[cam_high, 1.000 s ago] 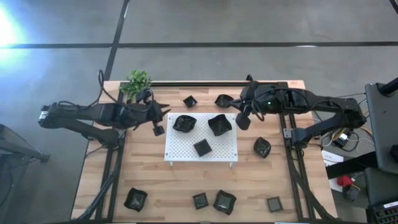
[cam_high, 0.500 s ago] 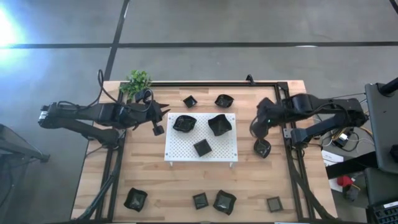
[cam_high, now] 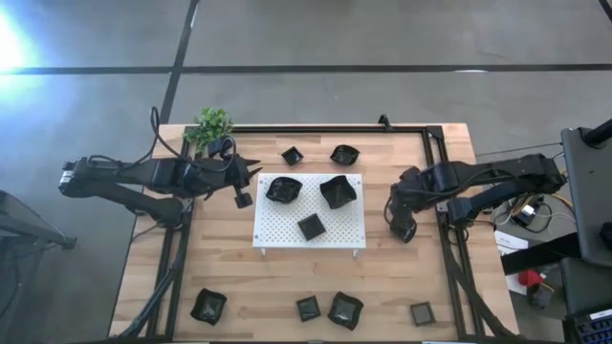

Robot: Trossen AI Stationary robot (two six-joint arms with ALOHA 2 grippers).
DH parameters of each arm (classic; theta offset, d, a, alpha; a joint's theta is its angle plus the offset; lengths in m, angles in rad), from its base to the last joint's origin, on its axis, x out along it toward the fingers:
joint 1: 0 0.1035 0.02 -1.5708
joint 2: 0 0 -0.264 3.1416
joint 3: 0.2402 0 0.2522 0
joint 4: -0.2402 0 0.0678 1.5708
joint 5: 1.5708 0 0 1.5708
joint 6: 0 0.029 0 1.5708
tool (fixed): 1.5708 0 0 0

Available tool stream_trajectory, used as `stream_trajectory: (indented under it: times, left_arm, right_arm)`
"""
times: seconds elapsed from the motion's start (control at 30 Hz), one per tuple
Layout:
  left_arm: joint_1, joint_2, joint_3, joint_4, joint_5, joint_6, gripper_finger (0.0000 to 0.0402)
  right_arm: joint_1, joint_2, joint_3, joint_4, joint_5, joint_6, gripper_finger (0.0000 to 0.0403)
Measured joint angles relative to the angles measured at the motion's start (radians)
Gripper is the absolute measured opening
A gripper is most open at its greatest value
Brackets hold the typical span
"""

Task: Pick & Place Mini shaped plates
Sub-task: Stack the black leaf shaped plate on top of the black leaf shaped plate on the shelf

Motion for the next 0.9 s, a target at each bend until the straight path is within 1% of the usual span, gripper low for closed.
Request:
stream_trajectory:
  times: [0.1, 0.27, 0.4, 0.53, 0.67, 0.83, 0.9]
  left_arm:
    - [0.000, 0.000, 0.000, 0.000, 0.000, 0.019, 0.0075]
    - [0.000, 0.000, 0.000, 0.000, 0.000, 0.030, 0.0075]
    - [0.000, 0.000, 0.000, 0.000, 0.000, 0.030, 0.0075]
    - [0.000, 0.000, 0.000, 0.000, 0.000, 0.031, 0.0075]
    - [0.000, 0.000, 0.000, 0.000, 0.000, 0.031, 0.0075]
    - [0.000, 0.000, 0.000, 0.000, 0.000, 0.031, 0.0075]
    - [0.000, 0.001, 0.000, 0.002, 0.000, 0.031, 0.0075]
  right_arm:
    - [0.000, -0.005, -0.052, 0.018, -0.023, 0.042, 0.0009]
    - [0.000, -0.008, -0.146, 0.115, -0.090, 0.050, 0.0010]
    - [0.000, -0.009, -0.209, 0.213, -0.121, 0.044, 0.0028]
    - [0.000, -0.009, -0.253, 0.264, -0.122, 0.037, 0.0060]
    - [-0.001, -0.009, -0.288, 0.263, -0.091, 0.065, 0.0088]
    - [-0.001, -0.009, -0.348, 0.269, -0.088, 0.113, 0.0106]
    - [-0.001, -0.002, -0.338, 0.271, -0.087, 0.117, 0.0109]
